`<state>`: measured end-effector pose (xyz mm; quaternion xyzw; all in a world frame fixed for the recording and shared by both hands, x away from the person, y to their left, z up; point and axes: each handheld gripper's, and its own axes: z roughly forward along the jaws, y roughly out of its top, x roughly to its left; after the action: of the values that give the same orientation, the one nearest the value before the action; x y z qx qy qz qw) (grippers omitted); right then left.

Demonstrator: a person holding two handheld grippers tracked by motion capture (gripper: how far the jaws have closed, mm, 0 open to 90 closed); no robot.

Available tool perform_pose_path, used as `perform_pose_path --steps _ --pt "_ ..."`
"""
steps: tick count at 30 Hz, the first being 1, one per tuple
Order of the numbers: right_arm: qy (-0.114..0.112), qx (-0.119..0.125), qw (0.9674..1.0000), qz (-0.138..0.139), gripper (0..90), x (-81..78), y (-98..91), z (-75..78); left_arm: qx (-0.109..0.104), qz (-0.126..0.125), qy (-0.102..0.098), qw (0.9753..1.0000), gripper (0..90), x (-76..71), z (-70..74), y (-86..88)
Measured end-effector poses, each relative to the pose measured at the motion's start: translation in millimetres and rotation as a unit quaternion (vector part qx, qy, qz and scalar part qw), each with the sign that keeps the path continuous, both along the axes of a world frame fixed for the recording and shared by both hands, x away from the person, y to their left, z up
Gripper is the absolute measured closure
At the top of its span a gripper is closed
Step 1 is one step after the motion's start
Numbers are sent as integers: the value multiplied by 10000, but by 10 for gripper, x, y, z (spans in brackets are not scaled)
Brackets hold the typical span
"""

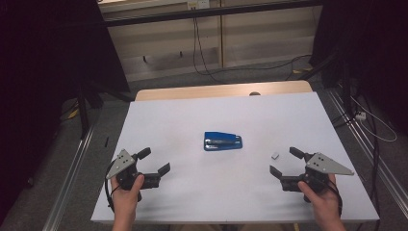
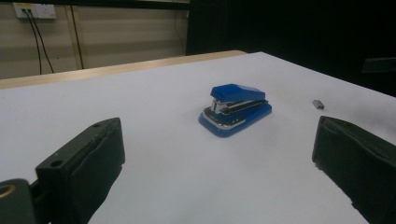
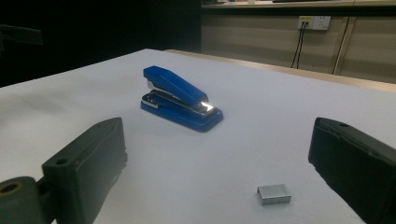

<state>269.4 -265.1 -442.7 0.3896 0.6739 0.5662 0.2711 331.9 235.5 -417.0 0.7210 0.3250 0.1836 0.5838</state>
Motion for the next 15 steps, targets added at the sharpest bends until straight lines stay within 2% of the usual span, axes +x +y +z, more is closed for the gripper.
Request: perform_pose_path --steps 15 --pt "54 14 10000 54 39 13 11 -9 45 -65 51 10000 26 39 -15 -47"
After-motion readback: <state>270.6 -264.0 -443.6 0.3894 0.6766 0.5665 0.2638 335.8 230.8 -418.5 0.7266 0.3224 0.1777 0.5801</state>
